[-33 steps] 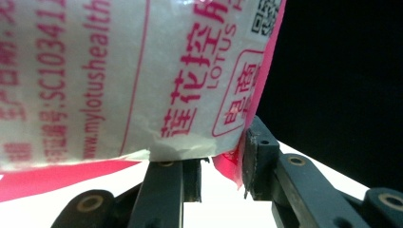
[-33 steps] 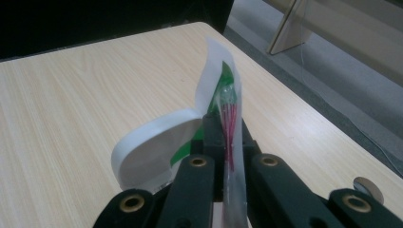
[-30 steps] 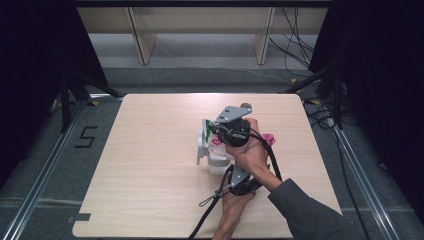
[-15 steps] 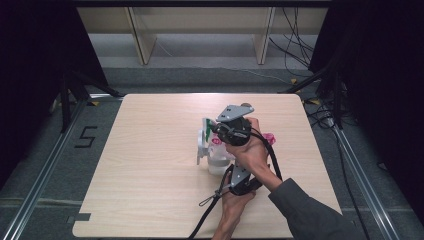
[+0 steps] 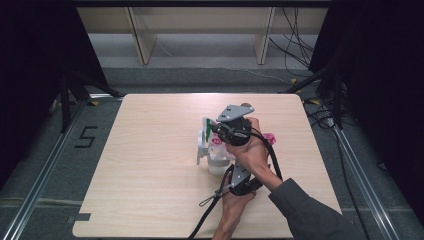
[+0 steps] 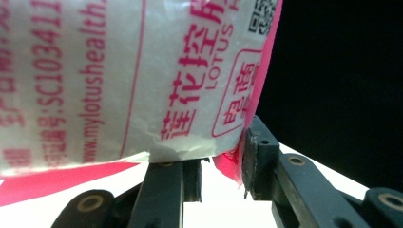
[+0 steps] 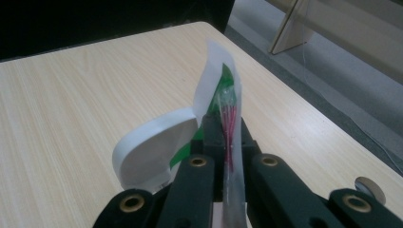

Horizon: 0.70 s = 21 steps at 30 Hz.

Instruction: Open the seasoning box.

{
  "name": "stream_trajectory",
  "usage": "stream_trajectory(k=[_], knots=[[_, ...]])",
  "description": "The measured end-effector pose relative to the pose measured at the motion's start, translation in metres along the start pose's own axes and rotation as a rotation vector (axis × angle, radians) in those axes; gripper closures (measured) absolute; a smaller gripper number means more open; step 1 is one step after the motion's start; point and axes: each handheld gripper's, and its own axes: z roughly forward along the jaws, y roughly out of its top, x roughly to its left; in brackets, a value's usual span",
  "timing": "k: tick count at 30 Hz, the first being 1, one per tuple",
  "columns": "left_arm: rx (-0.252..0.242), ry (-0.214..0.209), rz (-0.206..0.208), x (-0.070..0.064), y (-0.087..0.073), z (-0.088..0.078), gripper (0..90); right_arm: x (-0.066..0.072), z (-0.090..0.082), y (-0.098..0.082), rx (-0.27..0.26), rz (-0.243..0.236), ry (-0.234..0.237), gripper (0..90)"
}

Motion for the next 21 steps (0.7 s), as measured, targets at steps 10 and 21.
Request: stream_trajectory(k=[10, 21], knots=[[0.004, 0.004, 0.003, -0.0005, 0.0001, -0.0002, 71.4, 0.0015, 0.0004, 0.0001, 0.006, -0.002, -0.004, 89.6], [0.001, 0.004, 0.002, -0.0004, 0.0009, -0.0001, 71.5, 0.0012, -0.0008, 0.0008, 0.008, 0.016, 0.000, 89.6]])
